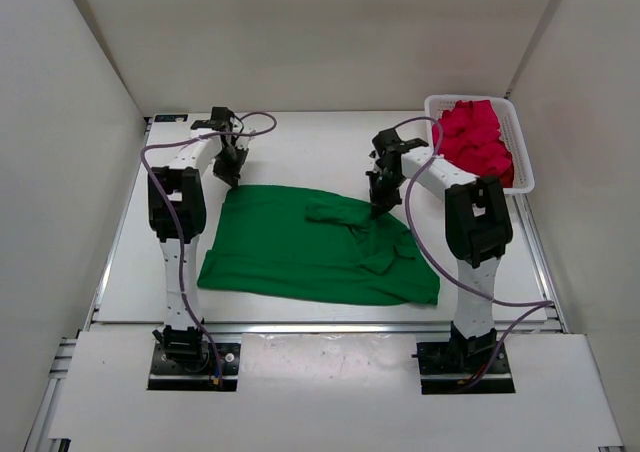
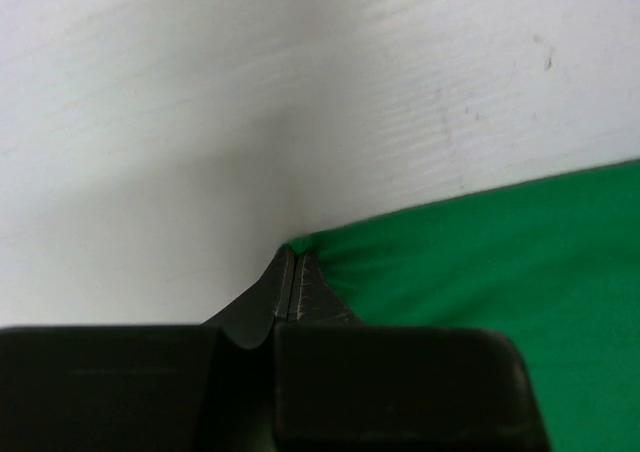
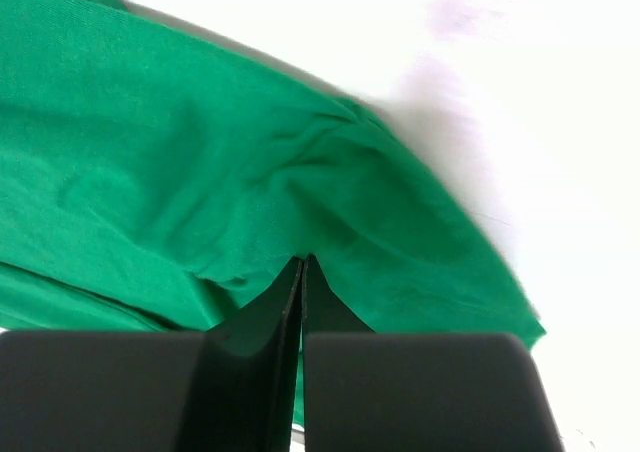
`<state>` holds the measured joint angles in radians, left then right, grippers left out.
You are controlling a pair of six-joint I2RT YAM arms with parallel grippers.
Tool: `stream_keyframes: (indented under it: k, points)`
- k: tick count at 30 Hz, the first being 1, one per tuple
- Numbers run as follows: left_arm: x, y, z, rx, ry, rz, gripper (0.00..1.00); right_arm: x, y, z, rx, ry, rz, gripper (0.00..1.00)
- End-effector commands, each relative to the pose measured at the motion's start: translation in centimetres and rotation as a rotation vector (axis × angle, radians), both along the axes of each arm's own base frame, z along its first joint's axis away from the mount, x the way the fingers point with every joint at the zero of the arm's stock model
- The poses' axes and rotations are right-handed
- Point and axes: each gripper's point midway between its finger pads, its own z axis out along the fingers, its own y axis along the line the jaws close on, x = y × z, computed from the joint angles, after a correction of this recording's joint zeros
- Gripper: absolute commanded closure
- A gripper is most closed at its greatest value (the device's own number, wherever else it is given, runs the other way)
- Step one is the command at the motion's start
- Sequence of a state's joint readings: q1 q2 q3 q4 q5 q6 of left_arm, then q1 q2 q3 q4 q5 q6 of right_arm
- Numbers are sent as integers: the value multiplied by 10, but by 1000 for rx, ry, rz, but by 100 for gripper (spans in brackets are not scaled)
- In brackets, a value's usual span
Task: Fold and stack the t-shirts
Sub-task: Grap the side of the flattened tshirt furthest away from the robot with both arms, then fold the other side of the tshirt into a rectangle
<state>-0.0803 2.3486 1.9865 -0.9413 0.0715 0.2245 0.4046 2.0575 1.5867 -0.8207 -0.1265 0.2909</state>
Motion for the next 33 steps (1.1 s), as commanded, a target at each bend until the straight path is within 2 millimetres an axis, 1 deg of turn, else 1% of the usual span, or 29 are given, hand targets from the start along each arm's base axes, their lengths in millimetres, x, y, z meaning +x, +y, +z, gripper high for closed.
stream_keyframes:
  k: [1,2,3,4,5,6,7,8,9,11,12,14,15,16,17,18,20,21,22,23,24,25,26,27,28,29,30,31,33]
  points:
    - [-10,9,40,9,-49,-21,100,1,-14,41,18,-79,-30,100]
    - [-15,6,47,27,-57,-46,100,4,-20,46,29,-93,-46,100]
    - [-22,12,43,44,-45,-49,100,3,-26,53,34,-116,-55,100]
    - [-25,9,51,51,-63,-63,100,0,-33,57,37,-122,-70,100]
    - [-30,11,48,72,-56,-82,100,3,-40,60,43,-133,-87,100]
    - [-36,10,50,88,-62,-92,100,2,-44,64,48,-146,-90,100]
    - [-37,9,58,96,-88,-105,100,1,-49,67,44,-153,-96,100]
    - [-44,6,59,93,-88,-120,100,-3,-52,65,37,-139,-101,100]
    - [-50,11,55,123,-76,-125,100,0,-56,68,43,-151,-114,100]
    - [-55,10,65,135,-108,-128,100,-1,-61,77,54,-170,-134,100]
    - [-57,11,69,145,-121,-130,100,-1,-68,77,55,-171,-147,100]
    - [-63,14,73,162,-123,-139,100,-6,-75,81,47,-177,-168,100]
    - [-65,18,75,166,-124,-129,100,-7,-75,82,45,-187,-154,100]
    - [-69,16,77,178,-130,-147,100,-13,-75,80,47,-175,-154,100]
    - [-70,18,79,182,-132,-146,100,-14,-77,80,45,-182,-157,100]
    - [-71,17,84,193,-145,-160,100,-19,-78,77,44,-174,-158,100]
    - [-79,19,82,224,-143,-185,100,-24,-81,70,41,-152,-166,100]
    - [-80,18,88,234,-163,-190,100,-26,-84,63,38,-137,-180,100]
    - [-84,17,85,255,-167,-209,100,-30,-87,54,30,-116,-178,100]
    - [-91,12,79,263,-151,-235,100,-27,-88,54,35,-117,-184,92]
    - [-96,8,78,266,-156,-255,100,-26,-90,52,21,-109,-179,79]
    - [-98,-2,77,265,-159,-282,100,-20,-90,54,-3,-122,-167,74]
    - [-105,-9,74,263,-150,-307,100,-22,-84,57,-19,-126,-138,71]
    - [-109,-15,71,266,-148,-323,100,-9,-85,68,-56,-184,-129,68]
    - [-109,-20,71,268,-158,-336,100,-2,-76,80,-101,-241,-81,66]
    - [-113,-24,68,263,-150,-338,100,5,-63,89,-113,-283,-42,60]
    - [-113,-28,70,243,-160,-329,100,8,-61,93,-154,-310,-30,51]
    - [-113,-28,69,243,-155,-328,100,12,-47,98,-167,-330,9,48]
    - [-113,-28,71,221,-150,-307,100,15,-24,95,-143,-332,58,40]
